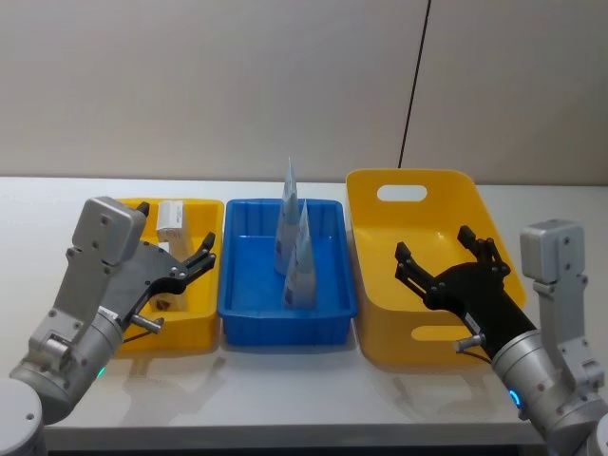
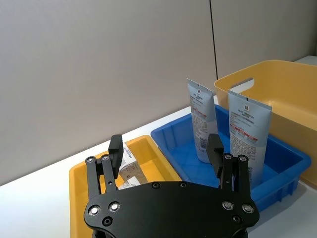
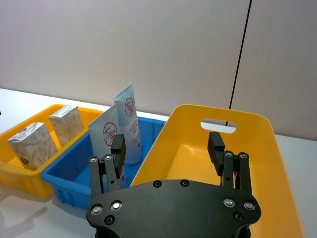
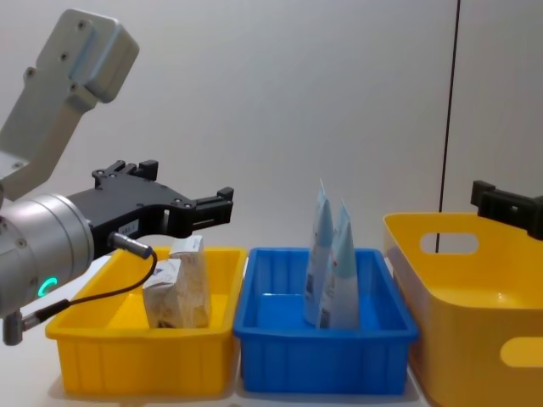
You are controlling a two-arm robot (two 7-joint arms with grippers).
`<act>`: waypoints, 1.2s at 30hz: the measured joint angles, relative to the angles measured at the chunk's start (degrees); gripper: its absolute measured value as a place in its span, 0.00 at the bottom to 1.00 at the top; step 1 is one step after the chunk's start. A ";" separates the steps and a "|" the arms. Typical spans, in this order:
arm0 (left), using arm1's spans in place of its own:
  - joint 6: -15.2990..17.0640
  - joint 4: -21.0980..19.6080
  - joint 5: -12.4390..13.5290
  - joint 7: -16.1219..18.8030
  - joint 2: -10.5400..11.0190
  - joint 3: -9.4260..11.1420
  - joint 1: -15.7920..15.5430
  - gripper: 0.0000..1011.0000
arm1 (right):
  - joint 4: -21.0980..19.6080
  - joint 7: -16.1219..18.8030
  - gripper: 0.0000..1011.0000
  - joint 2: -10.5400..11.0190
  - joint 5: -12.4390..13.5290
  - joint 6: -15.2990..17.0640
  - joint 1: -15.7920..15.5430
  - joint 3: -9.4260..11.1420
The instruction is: Bimanual collaborative sorting of washing and personal care products
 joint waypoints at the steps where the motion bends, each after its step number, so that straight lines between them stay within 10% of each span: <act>1: 0.00 0.00 0.00 0.00 0.00 0.00 0.00 0.99 | 0.00 0.00 0.99 0.00 0.00 0.00 0.00 0.00; 15: 0.48 -0.19 -0.04 0.00 -0.02 -0.15 0.25 0.99 | 0.00 0.00 0.99 0.00 0.00 0.00 0.00 0.00; 36: 14.35 -5.44 -6.21 3.59 -2.96 -4.55 4.80 0.99 | 0.00 0.00 0.99 0.00 0.00 0.00 0.00 0.00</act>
